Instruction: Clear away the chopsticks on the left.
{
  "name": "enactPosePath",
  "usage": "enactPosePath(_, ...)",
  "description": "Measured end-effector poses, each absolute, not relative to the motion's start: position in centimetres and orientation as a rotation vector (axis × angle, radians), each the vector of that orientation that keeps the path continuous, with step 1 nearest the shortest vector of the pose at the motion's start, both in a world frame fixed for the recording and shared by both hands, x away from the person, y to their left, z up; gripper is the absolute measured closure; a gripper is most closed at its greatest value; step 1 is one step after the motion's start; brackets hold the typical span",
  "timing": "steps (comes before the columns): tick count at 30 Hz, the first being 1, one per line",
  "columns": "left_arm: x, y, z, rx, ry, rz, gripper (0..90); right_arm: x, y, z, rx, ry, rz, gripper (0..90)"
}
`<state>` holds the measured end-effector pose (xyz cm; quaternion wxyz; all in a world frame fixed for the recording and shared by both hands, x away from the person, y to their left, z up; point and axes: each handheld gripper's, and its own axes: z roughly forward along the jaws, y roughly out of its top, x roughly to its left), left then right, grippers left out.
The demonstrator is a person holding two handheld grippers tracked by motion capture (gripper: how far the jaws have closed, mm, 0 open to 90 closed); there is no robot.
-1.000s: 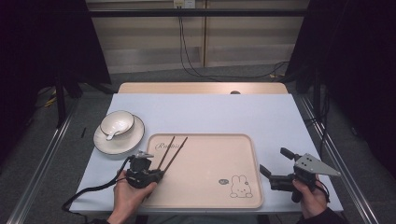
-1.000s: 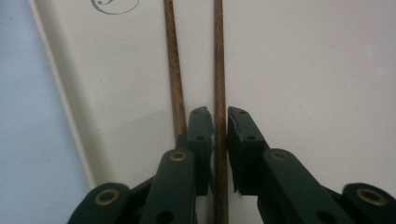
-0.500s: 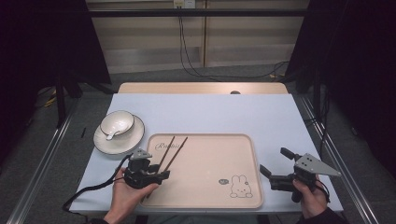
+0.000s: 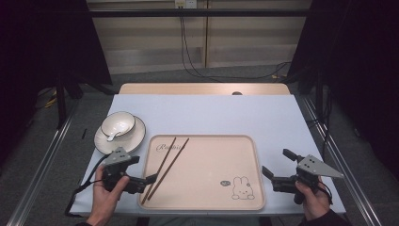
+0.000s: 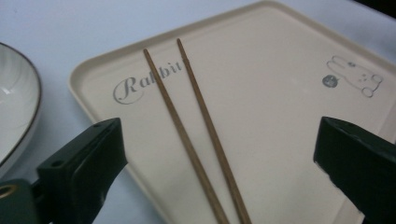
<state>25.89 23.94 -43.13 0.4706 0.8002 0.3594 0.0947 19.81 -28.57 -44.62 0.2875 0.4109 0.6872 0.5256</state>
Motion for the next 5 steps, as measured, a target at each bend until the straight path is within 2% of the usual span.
enactPosePath(5,25.3,27.0,-43.7,1.878,0.903,0.332,2.5,19.9,-28.6,-44.7,1.101,1.83,1.401,1.2)
